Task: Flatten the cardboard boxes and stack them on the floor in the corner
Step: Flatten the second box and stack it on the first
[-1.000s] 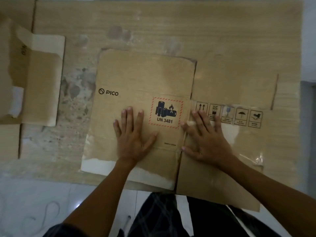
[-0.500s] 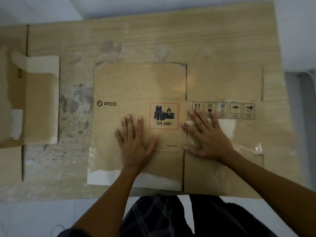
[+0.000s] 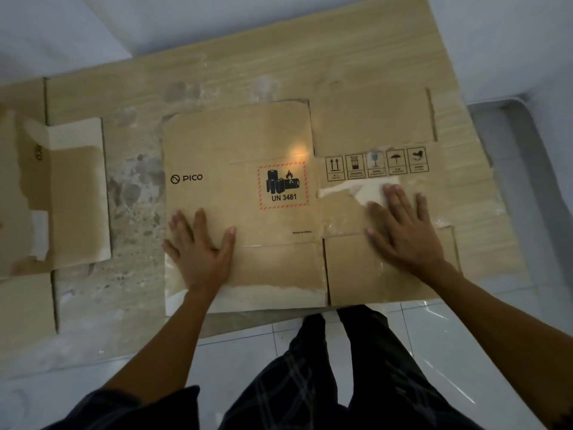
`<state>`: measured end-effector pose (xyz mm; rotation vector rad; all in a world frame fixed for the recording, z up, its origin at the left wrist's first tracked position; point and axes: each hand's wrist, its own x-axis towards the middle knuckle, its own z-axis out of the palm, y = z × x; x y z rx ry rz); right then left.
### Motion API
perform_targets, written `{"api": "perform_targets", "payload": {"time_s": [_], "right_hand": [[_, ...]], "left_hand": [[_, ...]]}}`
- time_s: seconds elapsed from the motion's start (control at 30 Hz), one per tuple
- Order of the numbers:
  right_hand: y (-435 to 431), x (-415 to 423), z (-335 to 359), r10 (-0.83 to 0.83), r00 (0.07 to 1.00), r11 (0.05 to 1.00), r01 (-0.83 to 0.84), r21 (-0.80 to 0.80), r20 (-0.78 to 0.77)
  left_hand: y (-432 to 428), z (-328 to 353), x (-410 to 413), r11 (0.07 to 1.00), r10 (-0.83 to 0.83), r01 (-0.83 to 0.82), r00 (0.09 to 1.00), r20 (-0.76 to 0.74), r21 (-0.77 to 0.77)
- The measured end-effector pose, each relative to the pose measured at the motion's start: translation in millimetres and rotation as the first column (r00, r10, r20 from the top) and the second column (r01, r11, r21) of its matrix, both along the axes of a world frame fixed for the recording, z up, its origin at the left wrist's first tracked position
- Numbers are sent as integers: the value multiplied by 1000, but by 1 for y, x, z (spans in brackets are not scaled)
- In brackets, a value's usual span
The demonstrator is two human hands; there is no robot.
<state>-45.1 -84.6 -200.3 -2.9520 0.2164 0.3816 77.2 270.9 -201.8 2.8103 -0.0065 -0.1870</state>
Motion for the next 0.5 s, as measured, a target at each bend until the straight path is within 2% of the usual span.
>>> {"api": "perform_targets", "payload": {"time_s": [0.2, 0.3, 0.33, 0.4, 0.47, 0.5], "right_hand": [[-2, 0, -2, -71, 993, 994, 62, 95, 96], [0, -3, 2, -244, 954, 968, 230, 101, 173], [-2, -4, 4, -354, 915, 934, 338, 112, 194], [-7, -5, 12, -590, 781, 807, 562, 182, 203], [-15, -2, 24, -738, 653, 673, 687, 275, 173], [-19, 2, 30, -766, 627, 638, 713, 292, 141]], "left_hand": [[-3, -3, -1, 995, 70, -67, 996, 48, -69], [-2, 3, 0, 979, 181, -180, 983, 9, -93], [-2, 4, 0, 973, 212, -211, 977, -1, -97], [-5, 12, 0, 964, 253, -252, 967, 8, -85], [-10, 23, 7, 950, 295, -296, 955, -24, -102], [-6, 23, 16, 933, 342, -347, 938, -60, -101]]}}
